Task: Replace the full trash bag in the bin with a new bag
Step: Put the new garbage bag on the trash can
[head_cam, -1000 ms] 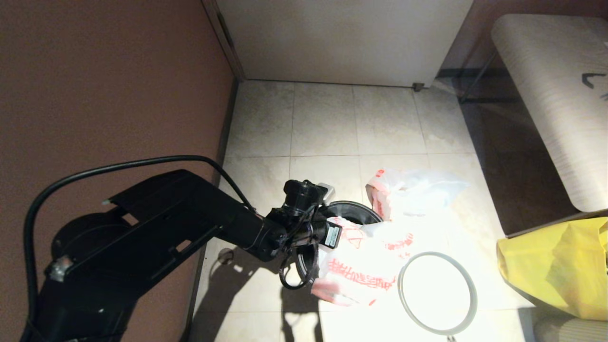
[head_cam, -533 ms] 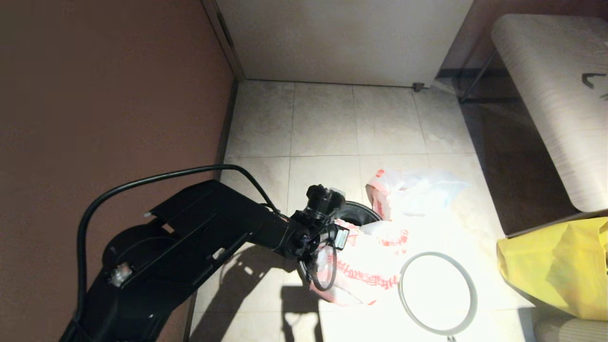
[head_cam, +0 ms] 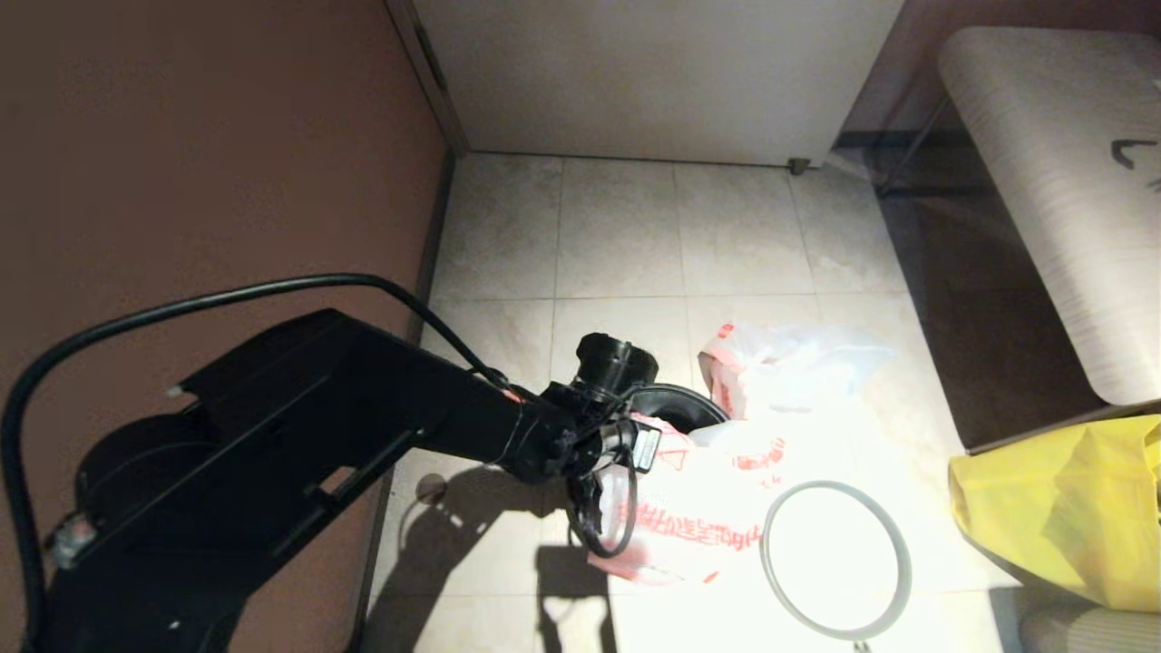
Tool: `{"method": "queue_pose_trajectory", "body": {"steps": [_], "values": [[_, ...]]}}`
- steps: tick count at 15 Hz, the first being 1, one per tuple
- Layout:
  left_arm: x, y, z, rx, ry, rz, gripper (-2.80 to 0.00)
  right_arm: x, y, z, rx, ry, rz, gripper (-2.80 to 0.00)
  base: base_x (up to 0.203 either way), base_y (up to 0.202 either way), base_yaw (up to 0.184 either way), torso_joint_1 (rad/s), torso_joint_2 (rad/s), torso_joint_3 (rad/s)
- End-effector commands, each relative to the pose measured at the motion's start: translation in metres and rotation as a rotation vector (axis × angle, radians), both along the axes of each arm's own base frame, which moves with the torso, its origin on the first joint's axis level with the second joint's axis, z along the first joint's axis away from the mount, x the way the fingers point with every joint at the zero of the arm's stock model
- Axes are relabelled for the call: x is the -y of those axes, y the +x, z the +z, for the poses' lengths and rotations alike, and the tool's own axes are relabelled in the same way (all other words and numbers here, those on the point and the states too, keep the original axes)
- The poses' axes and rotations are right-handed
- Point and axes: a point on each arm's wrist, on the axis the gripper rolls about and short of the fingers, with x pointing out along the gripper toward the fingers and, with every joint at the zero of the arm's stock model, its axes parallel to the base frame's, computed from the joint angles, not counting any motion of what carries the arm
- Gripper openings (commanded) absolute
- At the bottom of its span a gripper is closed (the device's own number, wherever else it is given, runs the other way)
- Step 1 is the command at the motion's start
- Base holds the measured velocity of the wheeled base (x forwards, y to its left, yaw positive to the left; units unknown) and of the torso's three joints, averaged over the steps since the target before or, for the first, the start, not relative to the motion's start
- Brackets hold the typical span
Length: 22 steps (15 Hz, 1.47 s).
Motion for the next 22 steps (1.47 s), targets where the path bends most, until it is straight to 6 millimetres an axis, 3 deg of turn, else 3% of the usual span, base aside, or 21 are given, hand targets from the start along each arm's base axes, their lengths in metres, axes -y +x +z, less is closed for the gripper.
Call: {"method": "queue_pose_trajectory", "body": {"steps": [1,2,5,7,10,13,14,18,22], "values": [[-0.009,-0.022,0.029,-0.071,-0.017,0.024,-2.8,0.0,0.0,0.0,-0.001,0.0,0.0,-2.8,0.0,0.0,0.0,0.0,0.0,0.0],[-0.006,-0.022,0.029,-0.087,-0.037,-0.002,0.0,0.0,0.0,0.0,-0.001,0.0,0.0,-2.8,0.0,0.0,0.0,0.0,0.0,0.0],[0.01,-0.014,0.019,-0.092,-0.057,-0.023,0.0,0.0,0.0,0.0,-0.001,0.0,0.0,-2.8,0.0,0.0,0.0,0.0,0.0,0.0],[0.007,-0.018,0.034,-0.068,-0.076,-0.005,0.0,0.0,0.0,0.0,-0.001,0.0,0.0,-2.8,0.0,0.0,0.0,0.0,0.0,0.0],[-0.017,-0.034,0.058,-0.109,-0.064,0.082,0.0,0.0,0.0,0.0,-0.001,0.0,0.0,-2.8,0.0,0.0,0.0,0.0,0.0,0.0],[-0.045,-0.071,0.081,-0.147,-0.074,0.113,0.0,0.0,0.0,0.0,-0.001,0.0,0.0,-2.8,0.0,0.0,0.0,0.0,0.0,0.0],[-0.054,-0.086,0.075,-0.176,-0.051,0.109,-2.8,0.0,0.0,0.0,-0.001,0.0,0.0,-2.8,0.0,0.0,0.0,0.0,0.0,0.0],[-0.069,-0.123,0.015,-0.144,-0.012,0.094,-2.8,0.0,0.0,0.0,-0.001,0.0,0.0,-2.8,0.0,0.0,0.0,0.0,0.0,0.0],[-0.059,-0.134,-0.054,0.073,-0.009,0.042,-2.8,0.0,0.0,0.0,-0.001,0.0,0.0,-2.8,0.0,0.0,0.0,0.0,0.0,0.0]]}}
